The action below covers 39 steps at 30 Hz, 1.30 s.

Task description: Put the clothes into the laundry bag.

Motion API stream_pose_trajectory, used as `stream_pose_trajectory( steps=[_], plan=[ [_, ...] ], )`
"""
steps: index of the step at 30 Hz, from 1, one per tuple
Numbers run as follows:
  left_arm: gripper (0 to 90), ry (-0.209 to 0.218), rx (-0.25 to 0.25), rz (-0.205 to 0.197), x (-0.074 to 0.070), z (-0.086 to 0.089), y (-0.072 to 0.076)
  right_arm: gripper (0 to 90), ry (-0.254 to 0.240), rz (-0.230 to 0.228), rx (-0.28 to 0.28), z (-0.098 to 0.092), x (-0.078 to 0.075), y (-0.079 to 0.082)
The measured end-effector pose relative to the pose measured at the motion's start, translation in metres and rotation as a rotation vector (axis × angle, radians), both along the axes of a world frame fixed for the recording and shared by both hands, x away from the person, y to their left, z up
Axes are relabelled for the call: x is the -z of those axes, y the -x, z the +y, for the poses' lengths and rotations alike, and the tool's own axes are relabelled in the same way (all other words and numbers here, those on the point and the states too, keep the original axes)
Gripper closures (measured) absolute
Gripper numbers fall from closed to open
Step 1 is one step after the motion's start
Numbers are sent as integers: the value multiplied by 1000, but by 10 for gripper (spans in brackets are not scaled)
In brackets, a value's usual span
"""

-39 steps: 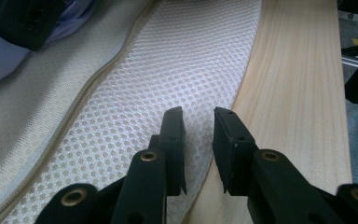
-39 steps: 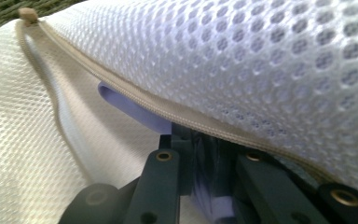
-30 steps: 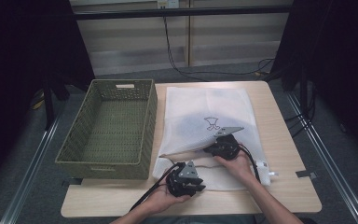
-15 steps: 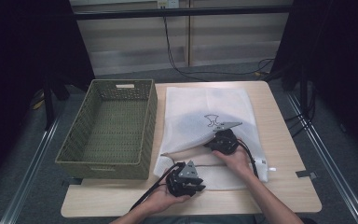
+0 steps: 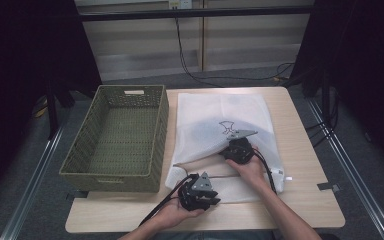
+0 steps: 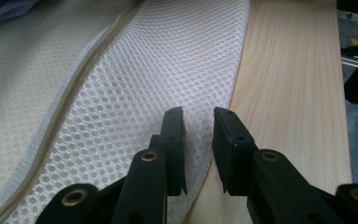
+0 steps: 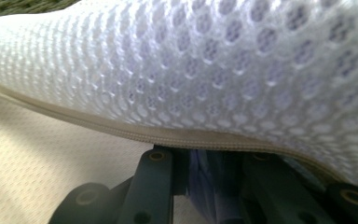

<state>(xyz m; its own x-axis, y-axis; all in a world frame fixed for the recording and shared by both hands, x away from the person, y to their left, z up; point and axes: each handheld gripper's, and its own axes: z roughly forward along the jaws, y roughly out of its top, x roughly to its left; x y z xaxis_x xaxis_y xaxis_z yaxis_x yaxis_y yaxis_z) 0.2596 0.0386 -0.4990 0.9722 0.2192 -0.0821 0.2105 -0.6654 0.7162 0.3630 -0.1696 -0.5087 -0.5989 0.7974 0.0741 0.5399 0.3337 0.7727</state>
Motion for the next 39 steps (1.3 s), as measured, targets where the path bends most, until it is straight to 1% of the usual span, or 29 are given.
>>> stream_pose_trajectory(
  steps=[2, 4, 5, 6, 7, 10, 12, 13, 14, 16, 17, 18, 19, 21, 24, 26, 28, 30, 31, 32, 33, 34, 35, 36, 37, 39],
  plan=[
    [741, 1, -4, 4, 0, 0, 0, 794, 10, -11, 7, 1, 0, 0],
    [741, 1, -2, 2, 0, 0, 0, 793, 19, -13, -4, 2, 1, 0],
    [741, -8, 3, 2, 0, 1, -1, 794, 20, -14, -10, 3, 1, 0],
    [741, -5, -1, 8, 0, 1, -1, 795, 19, -13, -11, 2, 1, 0],
    [742, -9, 0, 7, 0, 1, -1, 795, 16, -11, -8, 2, 1, 0],
    [742, 0, -1, 2, 0, 0, 0, 781, 12, -14, -10, 3, 1, 0],
    [742, 1, 1, 1, 0, 0, 0, 775, -6, 2, -17, 1, 1, 1],
    [742, 0, 2, -1, 0, 0, 0, 777, -34, 31, -40, 0, 0, 1],
    [741, -2, 2, -3, 0, 0, 0, 778, -39, 41, -57, -1, -1, 2],
    [741, -3, 9, -10, 0, 0, 0, 743, -51, 56, -54, -2, -3, 5],
    [741, -9, 8, -10, 0, 0, 0, 724, -56, 66, -64, -3, -5, 7],
    [741, -15, 10, -14, -1, -1, 0, 717, -54, 71, -69, -3, -6, 10],
    [741, -13, 4, -16, -1, -1, 1, 708, -47, 71, -77, -3, -8, 12],
    [741, -7, 6, -18, 0, -2, 2, 706, -66, 71, -99, -5, -13, 19],
    [741, -12, 5, -15, -1, -2, 1, 687, -78, 72, -155, -7, -22, 28],
    [741, -13, 7, -13, -1, -1, 1, 682, -89, 63, -178, -12, -28, 37],
    [741, -9, 10, -9, -1, -1, 0, 699, -119, 46, -185, -19, -34, 43],
    [741, -6, 10, -5, 0, -1, 0, 753, -138, 19, -184, -26, -41, 45],
    [741, -19, 12, -2, -2, -1, -1, 783, -154, 6, -170, -30, -45, 45],
    [741, 8, 6, 10, 0, -1, -2, 833, -173, -9, -163, -35, -49, 43],
    [742, 3, 8, 13, 0, -1, -2, 850, -177, -22, -158, -38, -52, 41],
    [744, 7, 7, 1, 0, -1, -1, 853, -173, -36, -150, -40, -54, 39],
    [744, -10, 7, -6, -1, -1, -1, 861, -169, -45, -141, -41, -56, 35],
    [743, -12, 6, 1, -1, -1, -1, 864, -159, -50, -137, -41, -57, 31],
    [743, 3, 3, 8, 0, -2, -1, 864, -136, -56, -122, -41, -56, 27],
    [743, -7, 2, 9, -1, -1, -1, 865, -131, -45, -120, -41, -54, 20]
  ],
)
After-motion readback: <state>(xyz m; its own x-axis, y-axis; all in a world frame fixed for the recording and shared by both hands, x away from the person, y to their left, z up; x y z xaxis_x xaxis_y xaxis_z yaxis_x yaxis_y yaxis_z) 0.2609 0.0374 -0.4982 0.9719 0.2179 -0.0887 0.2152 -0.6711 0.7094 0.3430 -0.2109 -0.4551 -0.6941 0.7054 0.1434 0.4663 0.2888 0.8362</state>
